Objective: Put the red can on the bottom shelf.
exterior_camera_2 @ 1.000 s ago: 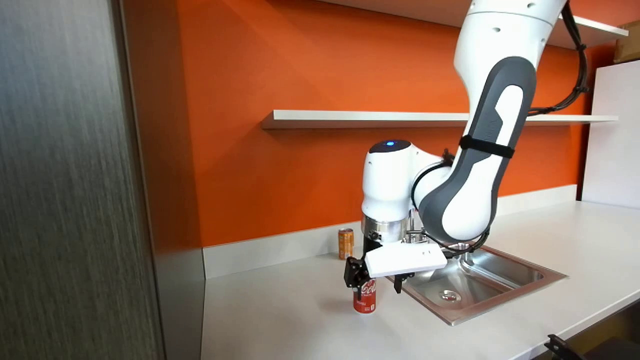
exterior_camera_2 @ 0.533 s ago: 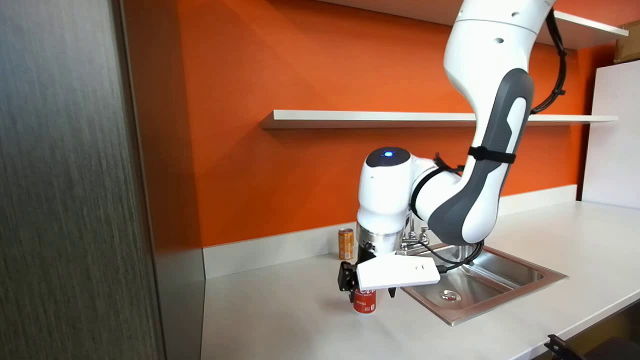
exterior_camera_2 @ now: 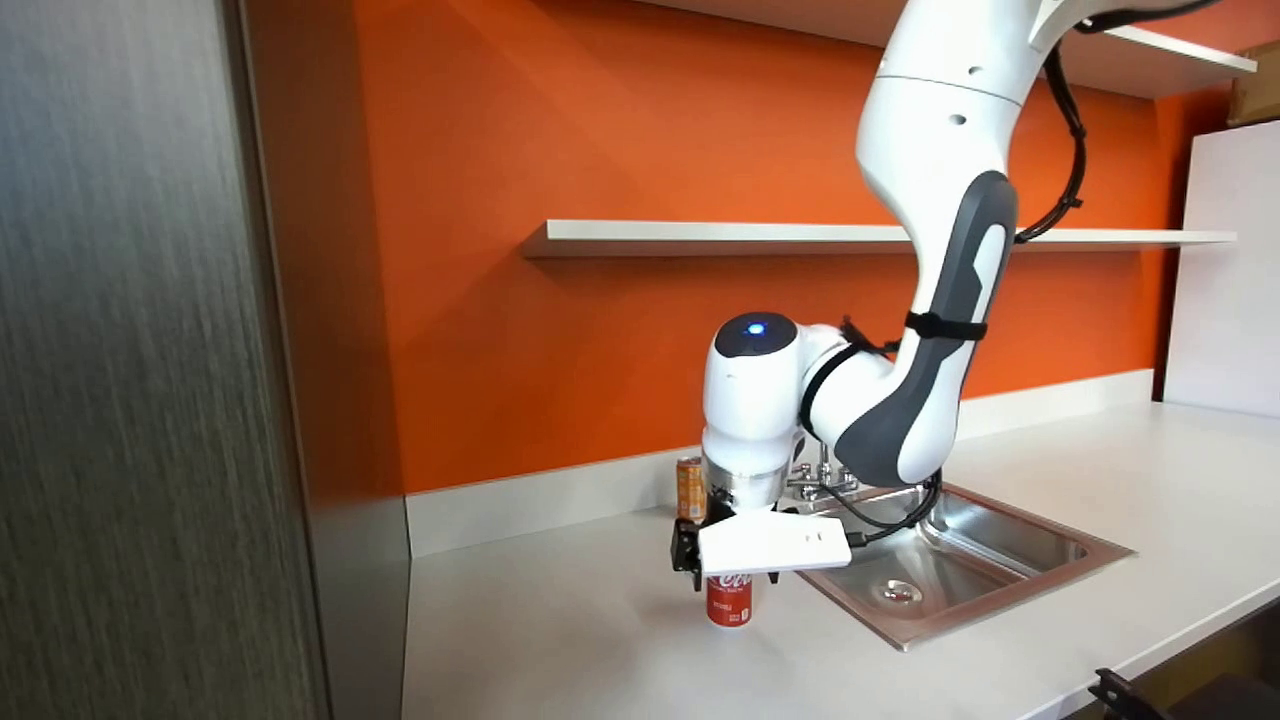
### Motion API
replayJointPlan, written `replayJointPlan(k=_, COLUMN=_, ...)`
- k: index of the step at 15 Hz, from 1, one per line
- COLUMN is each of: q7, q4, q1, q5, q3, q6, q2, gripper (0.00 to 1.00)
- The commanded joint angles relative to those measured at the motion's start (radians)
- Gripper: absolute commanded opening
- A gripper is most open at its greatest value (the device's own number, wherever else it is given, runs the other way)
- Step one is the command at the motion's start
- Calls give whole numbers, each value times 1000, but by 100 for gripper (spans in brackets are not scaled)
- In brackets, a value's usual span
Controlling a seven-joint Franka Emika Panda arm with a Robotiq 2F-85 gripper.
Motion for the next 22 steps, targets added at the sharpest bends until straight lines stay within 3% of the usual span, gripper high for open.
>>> replayJointPlan(k=1, q7=47, q4=62, q1=10, q5=-39, q3=-15, q6=-30, q2=53, gripper=100)
replayJointPlan(k=6, q7=35, q4=99, q1=9, q5=-29, q3=-23, q6=-35, q2=84, gripper=100)
replayJointPlan(k=7, q7=36, q4=104, q1=9, q5=-28, q3=-23, q6=-35, q2=88, gripper=75)
replayJointPlan(k=8, q7=49, q4=107, q1=13, q5=-38, q3=-25, q6=-37, q2=91, gripper=74)
replayJointPlan(k=11, q7=73, q4=113, q1=18, q5=-56, q3=-28, q6=-37, q2=100, gripper=49)
replayJointPlan(k=13, q7=85, q4=117, q1=18, q5=-62, q3=-27, q6=-37, q2=103, gripper=39)
replayJointPlan(k=17, q7=106, q4=110, q1=18, q5=-69, q3=-26, q6=-41, q2=96, gripper=39)
replayJointPlan(k=22, q7=9, q4=66, q1=1, q5=-2, q3=-9, q6=-28, q2=57, gripper=39)
